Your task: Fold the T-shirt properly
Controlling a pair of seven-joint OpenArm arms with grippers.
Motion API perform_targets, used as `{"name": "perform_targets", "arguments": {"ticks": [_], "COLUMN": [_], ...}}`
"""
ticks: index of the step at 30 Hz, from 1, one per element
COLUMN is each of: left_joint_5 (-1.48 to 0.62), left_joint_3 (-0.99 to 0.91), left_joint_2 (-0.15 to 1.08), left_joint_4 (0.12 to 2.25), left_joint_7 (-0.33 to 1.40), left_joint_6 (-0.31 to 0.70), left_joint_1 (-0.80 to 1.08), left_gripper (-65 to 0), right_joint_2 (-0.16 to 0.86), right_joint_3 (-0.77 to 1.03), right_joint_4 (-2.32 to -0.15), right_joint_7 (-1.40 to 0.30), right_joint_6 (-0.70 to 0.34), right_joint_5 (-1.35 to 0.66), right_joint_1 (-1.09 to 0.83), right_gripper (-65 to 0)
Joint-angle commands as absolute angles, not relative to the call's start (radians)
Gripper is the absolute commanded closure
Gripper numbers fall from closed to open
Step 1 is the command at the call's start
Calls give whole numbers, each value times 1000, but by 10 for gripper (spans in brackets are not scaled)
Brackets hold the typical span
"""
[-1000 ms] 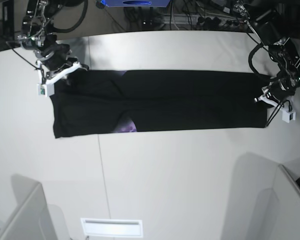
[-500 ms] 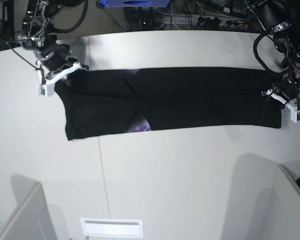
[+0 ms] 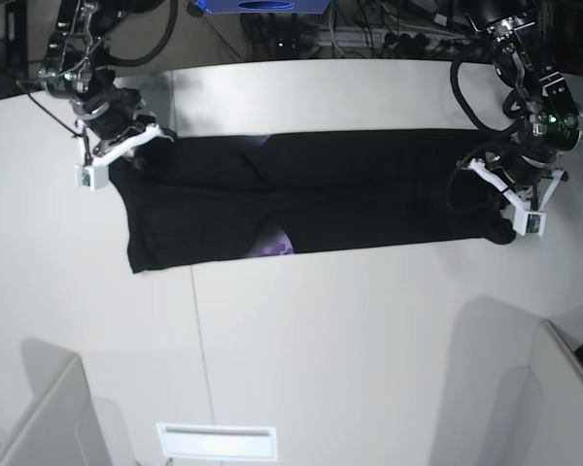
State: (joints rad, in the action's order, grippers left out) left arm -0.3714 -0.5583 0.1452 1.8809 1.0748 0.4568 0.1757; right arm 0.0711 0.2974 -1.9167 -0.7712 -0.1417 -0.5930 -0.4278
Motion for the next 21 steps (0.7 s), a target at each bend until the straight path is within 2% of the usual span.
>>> {"name": "perform_targets", "arguments": {"ticks": [1,8,16,21], "left_joint_5": [-381,-386,-381,-381], "left_joint_3": [-538,-378,-259,-202], "left_joint_2": [148,116,59,38], "left_joint_4": [1906,1906,1900,1900], "left_joint_7": [1059,1059,1058,1058], "left_joint_6": [443,357,346,295], "left_joint_1": [170,163,136,119], "left_gripper": [0,0,0,0], "right_joint_2": [79,74,74,74], "right_joint_3": [303,303,303,303], "right_joint_4": [-1937,-1937,-1936,-1936], "right_joint_7": [-754,-754,-754,-754], "right_joint_6": [-150,-148,-148,-148], "right_joint_5": [-601,-601,-601,-601], "right_joint_1": [-423,-423,-426,-426], "right_gripper": [0,0,0,0]}}
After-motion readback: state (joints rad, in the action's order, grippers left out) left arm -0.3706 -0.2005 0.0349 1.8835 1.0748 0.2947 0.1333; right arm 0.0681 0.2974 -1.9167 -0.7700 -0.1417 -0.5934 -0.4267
